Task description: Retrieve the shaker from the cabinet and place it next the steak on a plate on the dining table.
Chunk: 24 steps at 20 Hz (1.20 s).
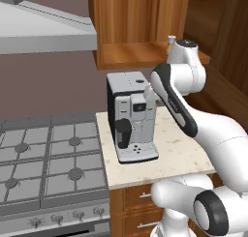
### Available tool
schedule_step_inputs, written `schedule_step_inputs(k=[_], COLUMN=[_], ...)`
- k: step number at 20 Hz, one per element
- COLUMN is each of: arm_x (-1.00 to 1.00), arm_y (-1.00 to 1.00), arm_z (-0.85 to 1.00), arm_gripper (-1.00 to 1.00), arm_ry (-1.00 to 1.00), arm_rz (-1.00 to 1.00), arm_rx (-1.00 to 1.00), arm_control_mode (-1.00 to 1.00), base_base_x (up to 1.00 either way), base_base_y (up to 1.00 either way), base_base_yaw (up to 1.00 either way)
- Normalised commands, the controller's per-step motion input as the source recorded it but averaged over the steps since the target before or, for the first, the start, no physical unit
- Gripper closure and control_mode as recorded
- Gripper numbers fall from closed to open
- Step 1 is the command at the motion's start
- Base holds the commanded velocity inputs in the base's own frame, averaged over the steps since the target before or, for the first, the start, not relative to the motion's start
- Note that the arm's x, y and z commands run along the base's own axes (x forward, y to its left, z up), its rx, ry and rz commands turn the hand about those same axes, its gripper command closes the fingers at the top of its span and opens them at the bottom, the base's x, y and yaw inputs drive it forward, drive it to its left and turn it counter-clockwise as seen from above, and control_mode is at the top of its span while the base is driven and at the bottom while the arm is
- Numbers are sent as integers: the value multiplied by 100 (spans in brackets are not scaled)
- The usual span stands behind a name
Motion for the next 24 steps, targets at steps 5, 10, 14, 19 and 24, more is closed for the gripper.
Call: schedule_step_inputs(k=[5,10,14,19,24], arm_x=[0,-2,-2,0,0], arm_y=[-4,-16,-18,-16,-16], arm_z=[0,4,8,10,11], arm_gripper=[-100,-100,-100,-100,-100], arm_ry=[-8,-15,-16,-16,-18], arm_rz=[0,0,0,-1,-1], arm_rx=[0,0,0,0,0], arm_control_mode=[-100,-100,-100,-100,-100], base_base_x=[0,0,0,0,0], base_base_y=[0,0,0,0,0], base_base_yaw=[0,0,0,0,0])
